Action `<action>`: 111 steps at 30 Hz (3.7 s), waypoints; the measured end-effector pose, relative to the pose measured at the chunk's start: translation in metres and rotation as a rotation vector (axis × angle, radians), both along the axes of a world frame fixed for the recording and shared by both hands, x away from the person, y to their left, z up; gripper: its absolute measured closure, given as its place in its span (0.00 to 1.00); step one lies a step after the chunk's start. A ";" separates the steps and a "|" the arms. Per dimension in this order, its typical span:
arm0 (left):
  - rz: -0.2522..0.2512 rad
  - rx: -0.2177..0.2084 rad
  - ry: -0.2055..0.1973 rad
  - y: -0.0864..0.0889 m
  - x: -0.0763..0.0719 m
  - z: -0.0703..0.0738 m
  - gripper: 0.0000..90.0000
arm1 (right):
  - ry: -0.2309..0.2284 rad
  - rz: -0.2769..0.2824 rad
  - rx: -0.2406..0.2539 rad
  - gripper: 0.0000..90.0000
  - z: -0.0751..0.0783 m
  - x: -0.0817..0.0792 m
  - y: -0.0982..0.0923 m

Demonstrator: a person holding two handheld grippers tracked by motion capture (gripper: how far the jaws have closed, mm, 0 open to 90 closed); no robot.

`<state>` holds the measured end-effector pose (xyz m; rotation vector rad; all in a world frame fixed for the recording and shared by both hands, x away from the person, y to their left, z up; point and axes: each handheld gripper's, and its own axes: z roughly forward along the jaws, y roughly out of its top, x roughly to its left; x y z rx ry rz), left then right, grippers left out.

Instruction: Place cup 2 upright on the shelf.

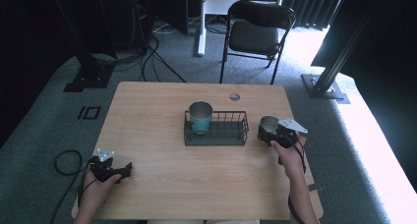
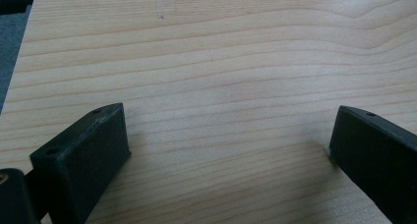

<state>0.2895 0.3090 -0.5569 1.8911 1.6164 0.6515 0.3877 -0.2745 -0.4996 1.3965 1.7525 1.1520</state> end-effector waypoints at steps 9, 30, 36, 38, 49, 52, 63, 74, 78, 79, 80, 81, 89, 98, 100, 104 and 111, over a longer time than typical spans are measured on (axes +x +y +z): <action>0.000 0.000 0.000 0.000 0.000 0.000 0.02 | -0.011 -0.004 0.014 0.16 0.020 -0.004 -0.003; 0.000 0.000 0.000 0.000 0.000 0.000 0.02 | -0.051 0.040 0.031 0.16 0.059 -0.004 0.010; 0.000 0.000 0.000 0.000 0.000 0.000 0.02 | -0.063 0.062 0.031 0.16 0.069 -0.003 0.019; 0.001 0.000 -0.001 0.000 0.000 0.000 0.02 | -0.067 0.068 0.030 0.16 0.072 -0.002 0.022; 0.001 0.000 -0.001 0.000 0.000 0.000 0.02 | -0.088 0.120 0.030 0.16 0.085 0.002 0.046; 0.000 0.001 0.000 0.000 0.000 0.000 0.02 | -0.094 0.139 0.037 0.16 0.087 0.003 0.053; 0.000 0.000 0.000 0.000 0.000 0.000 0.02 | -0.096 0.176 0.032 0.16 0.090 0.008 0.075; 0.000 0.001 0.000 0.000 0.000 0.000 0.02 | -0.089 0.225 0.022 0.16 0.085 0.015 0.100; 0.000 0.000 0.000 0.000 0.000 0.000 0.02 | -0.088 0.233 0.023 0.16 0.084 0.017 0.107; 0.001 -0.001 -0.001 0.000 0.000 0.000 0.02 | -0.085 0.233 0.026 0.16 0.083 0.018 0.109; 0.000 -0.001 -0.001 0.000 0.000 0.000 0.02 | -0.082 0.236 0.024 0.16 0.082 0.019 0.110; 0.000 0.000 0.000 0.000 0.000 0.000 0.02 | -0.081 0.236 0.023 0.16 0.081 0.019 0.111; 0.000 0.000 -0.001 0.000 0.000 0.000 0.02 | -0.059 0.243 0.019 0.16 0.071 0.023 0.119; 0.000 -0.001 -0.001 0.000 0.000 0.000 0.02 | -0.033 0.243 0.011 0.16 0.052 0.025 0.124; 0.000 0.000 0.000 0.000 0.000 0.000 0.02 | -0.028 0.243 0.011 0.16 0.050 0.026 0.125; 0.000 0.000 -0.001 0.000 0.000 0.000 0.02 | -0.012 0.252 -0.004 0.16 0.041 0.026 0.128; 0.000 0.000 0.000 0.000 0.000 0.000 0.02 | -0.001 0.248 -0.003 0.16 0.033 0.026 0.128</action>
